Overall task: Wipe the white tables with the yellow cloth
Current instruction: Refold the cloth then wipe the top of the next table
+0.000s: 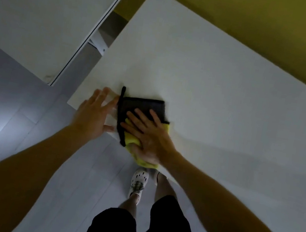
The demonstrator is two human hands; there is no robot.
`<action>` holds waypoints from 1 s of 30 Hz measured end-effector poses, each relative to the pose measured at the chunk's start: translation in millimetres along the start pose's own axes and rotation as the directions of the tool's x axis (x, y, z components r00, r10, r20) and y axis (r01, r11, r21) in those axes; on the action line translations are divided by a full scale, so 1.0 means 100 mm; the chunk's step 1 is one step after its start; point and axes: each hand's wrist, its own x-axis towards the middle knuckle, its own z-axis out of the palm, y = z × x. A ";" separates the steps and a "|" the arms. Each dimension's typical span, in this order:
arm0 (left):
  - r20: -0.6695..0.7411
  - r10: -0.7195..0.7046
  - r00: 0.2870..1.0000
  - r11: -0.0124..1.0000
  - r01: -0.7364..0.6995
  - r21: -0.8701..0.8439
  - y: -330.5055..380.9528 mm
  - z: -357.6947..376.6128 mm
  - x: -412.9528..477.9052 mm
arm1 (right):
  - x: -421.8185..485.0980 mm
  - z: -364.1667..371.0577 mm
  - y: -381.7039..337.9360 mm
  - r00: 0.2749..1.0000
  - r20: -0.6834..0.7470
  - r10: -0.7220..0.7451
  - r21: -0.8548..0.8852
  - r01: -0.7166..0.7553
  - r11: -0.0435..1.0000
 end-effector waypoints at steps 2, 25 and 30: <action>0.014 -0.020 1.000 0.999 0.020 0.031 0.02 0.00 0.01 | 0.17 -0.12 0.60 0.992 -0.051 0.116 -0.020 -0.117 0.993; 0.007 -0.022 1.000 0.997 0.021 0.078 -0.04 0.07 0.06 | -0.66 0.03 0.17 0.857 0.067 0.511 0.110 -0.515 0.850; 0.091 -0.044 0.995 0.993 0.033 0.115 0.04 -0.03 0.13 | -1.48 -0.02 0.11 0.767 0.163 0.621 0.125 -0.640 0.758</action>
